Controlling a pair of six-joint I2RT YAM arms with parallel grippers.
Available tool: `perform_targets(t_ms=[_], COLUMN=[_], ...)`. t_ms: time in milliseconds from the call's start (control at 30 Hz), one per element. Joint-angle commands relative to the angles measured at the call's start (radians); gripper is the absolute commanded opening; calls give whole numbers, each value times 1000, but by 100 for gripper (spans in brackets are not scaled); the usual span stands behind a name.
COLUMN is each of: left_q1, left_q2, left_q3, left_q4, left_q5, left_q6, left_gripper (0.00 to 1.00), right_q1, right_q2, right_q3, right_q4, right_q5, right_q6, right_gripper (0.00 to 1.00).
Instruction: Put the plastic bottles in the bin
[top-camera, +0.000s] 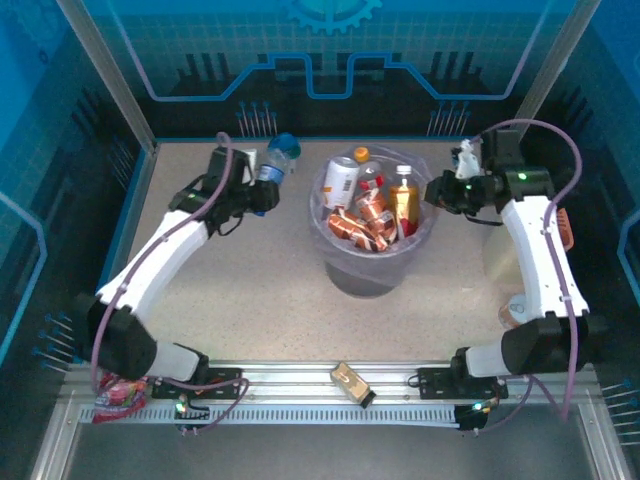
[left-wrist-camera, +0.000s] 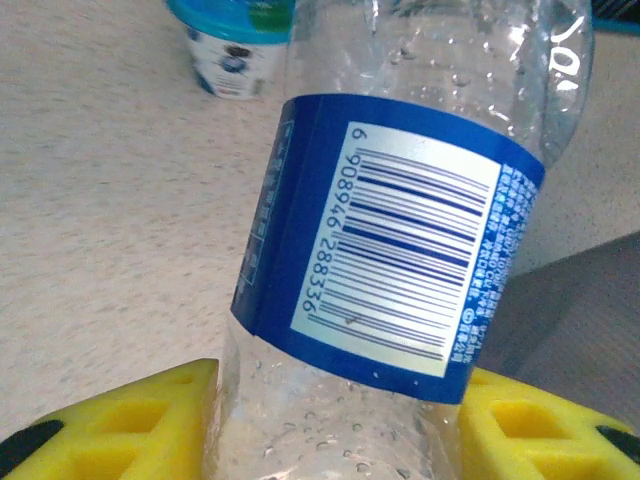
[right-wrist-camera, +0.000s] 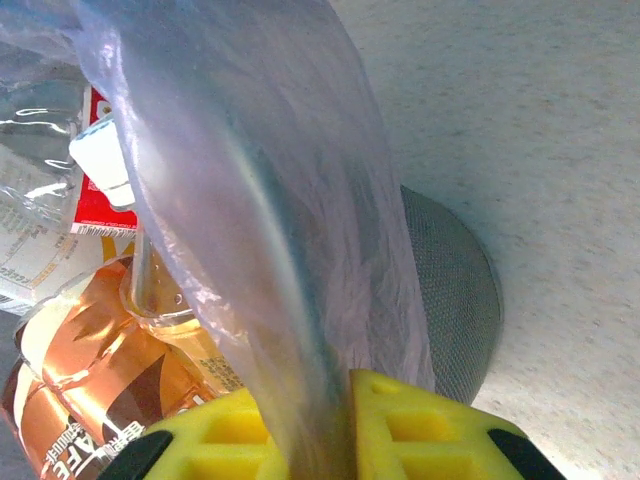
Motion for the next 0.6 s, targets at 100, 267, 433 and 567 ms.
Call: perform_targets(t_ms=[100, 267, 433, 567], left_q1=[97, 112, 112, 112], left_q2=[-217, -258, -252, -232], left_q3=[119, 283, 415, 473], left_q4=[-293, -436, -500, -496], left_q5=[-55, -61, -8, 64], left_q6=[80, 102, 85, 67], left_gripper=[47, 47, 45, 42], right_q1=[197, 311, 381, 383], right_q2=[143, 282, 394, 435], right_q3=[111, 232, 347, 448], right_q4=[172, 231, 283, 262], right_q5=[-19, -32, -57, -69], right_q6=[119, 154, 187, 172], right_gripper=[20, 21, 21, 42])
